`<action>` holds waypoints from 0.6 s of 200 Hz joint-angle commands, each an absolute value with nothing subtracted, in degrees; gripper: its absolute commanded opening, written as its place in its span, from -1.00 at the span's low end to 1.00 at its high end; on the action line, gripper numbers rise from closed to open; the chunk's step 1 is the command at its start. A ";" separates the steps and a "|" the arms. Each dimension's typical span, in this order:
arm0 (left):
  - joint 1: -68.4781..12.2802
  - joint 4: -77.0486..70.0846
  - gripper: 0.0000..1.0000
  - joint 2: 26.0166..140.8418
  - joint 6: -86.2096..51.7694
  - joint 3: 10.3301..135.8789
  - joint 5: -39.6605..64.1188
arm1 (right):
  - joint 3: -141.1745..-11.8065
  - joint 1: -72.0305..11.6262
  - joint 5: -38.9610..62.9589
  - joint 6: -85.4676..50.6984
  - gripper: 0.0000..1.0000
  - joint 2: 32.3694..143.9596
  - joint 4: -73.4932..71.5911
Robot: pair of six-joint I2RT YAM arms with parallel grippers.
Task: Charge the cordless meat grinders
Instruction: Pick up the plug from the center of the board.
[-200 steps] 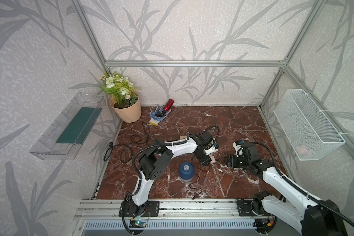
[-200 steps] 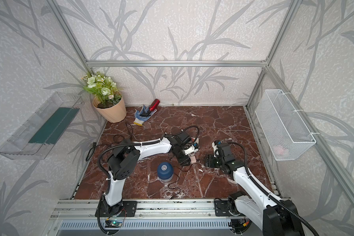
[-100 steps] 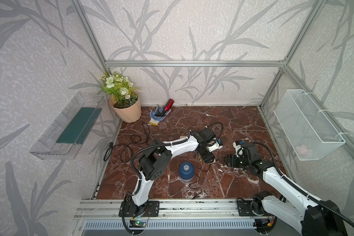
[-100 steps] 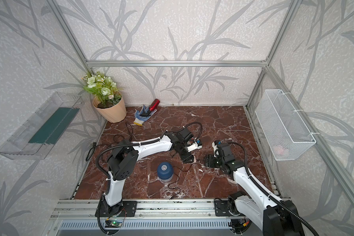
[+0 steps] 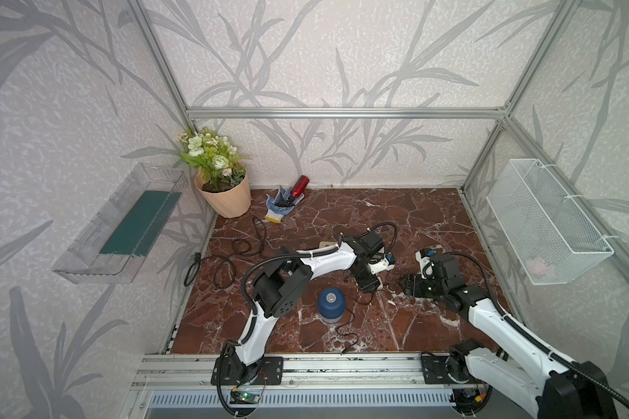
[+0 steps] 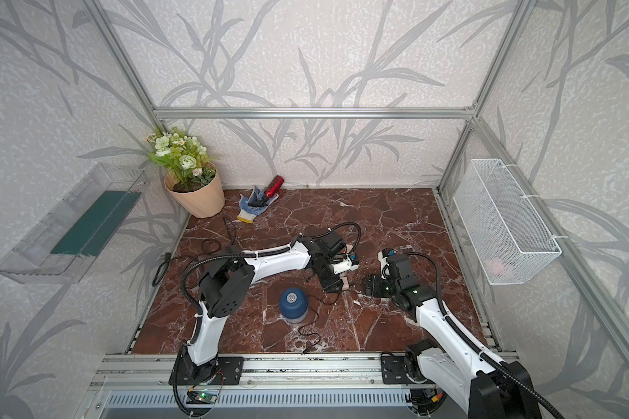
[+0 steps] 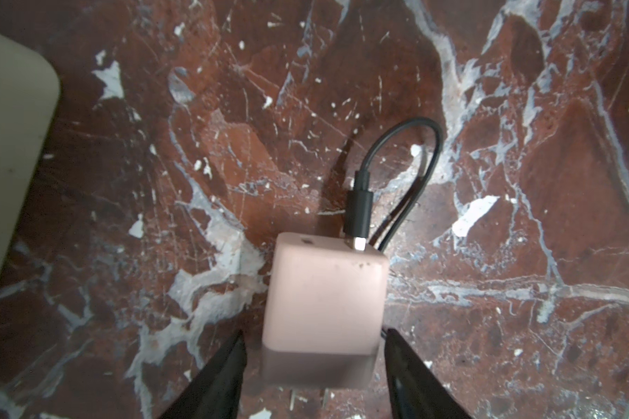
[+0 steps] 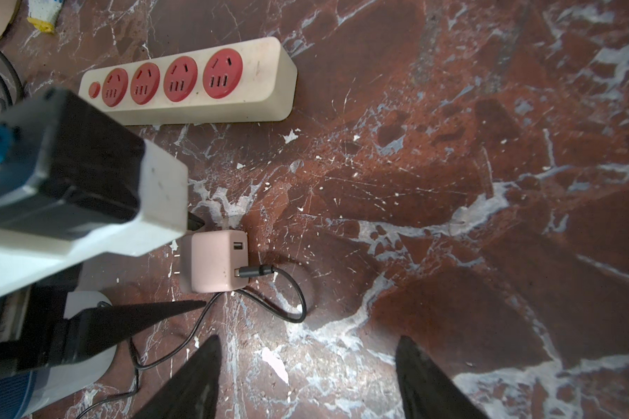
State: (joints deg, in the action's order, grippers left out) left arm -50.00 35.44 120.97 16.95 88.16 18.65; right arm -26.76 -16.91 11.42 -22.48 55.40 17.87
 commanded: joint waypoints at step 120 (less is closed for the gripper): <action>-50.92 33.41 -0.27 121.55 16.74 85.88 16.57 | -25.58 -16.79 13.40 -21.81 0.49 54.49 16.53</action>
State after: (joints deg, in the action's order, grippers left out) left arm -50.59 32.60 120.99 15.90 87.96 17.56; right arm -26.26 -16.91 12.14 -22.46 55.33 17.10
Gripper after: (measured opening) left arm 0.391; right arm 0.743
